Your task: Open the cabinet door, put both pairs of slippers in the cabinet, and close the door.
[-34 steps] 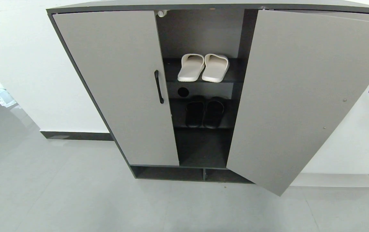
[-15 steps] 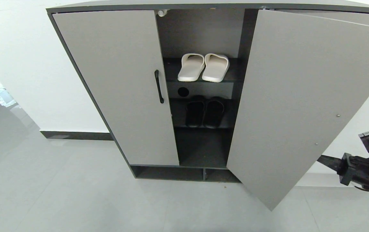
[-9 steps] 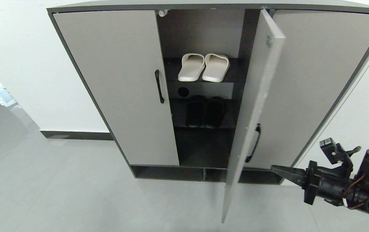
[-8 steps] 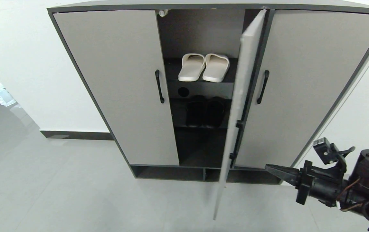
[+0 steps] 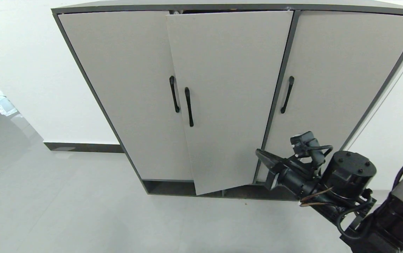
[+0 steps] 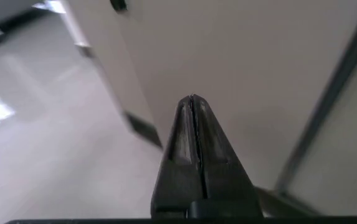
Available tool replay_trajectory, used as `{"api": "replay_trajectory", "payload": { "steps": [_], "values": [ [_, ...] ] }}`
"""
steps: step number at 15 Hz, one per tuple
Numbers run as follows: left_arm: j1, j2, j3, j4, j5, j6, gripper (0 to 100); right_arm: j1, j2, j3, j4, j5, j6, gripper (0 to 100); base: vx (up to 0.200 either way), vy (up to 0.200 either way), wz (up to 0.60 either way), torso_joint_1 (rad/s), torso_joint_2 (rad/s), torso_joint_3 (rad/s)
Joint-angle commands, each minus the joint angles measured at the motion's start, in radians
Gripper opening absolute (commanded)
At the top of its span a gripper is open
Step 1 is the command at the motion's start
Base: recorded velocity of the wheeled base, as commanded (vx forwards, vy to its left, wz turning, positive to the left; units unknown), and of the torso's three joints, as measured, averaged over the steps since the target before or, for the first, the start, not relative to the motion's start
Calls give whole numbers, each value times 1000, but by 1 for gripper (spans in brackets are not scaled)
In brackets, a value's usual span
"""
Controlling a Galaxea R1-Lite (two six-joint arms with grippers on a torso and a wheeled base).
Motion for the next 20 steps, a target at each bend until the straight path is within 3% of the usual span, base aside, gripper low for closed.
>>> {"api": "replay_trajectory", "payload": {
  "steps": [1,3,6,8,11,20],
  "values": [
    [1,1,0,0,1,-2,0,14,67,-45,-2,-26,-27,0,0,0,0,0,0,0],
    [1,1,0,0,1,0,0,4,122,-84,-2,-52,-63,0,0,0,0,0,0,0],
    [1,1,0,0,1,-2,0,6,200,-272,-2,-212,-67,0,0,0,0,0,0,0],
    [1,1,0,0,1,-2,0,6,203,-351,54,-235,-67,0,0,0,0,0,0,0],
    [1,1,0,0,1,-2,0,7,211,-470,113,-356,-116,0,0,0,0,0,0,0],
    [1,1,0,0,1,-2,0,3,274,-605,132,-439,-284,0,0,0,0,0,0,0]
  ]
}}
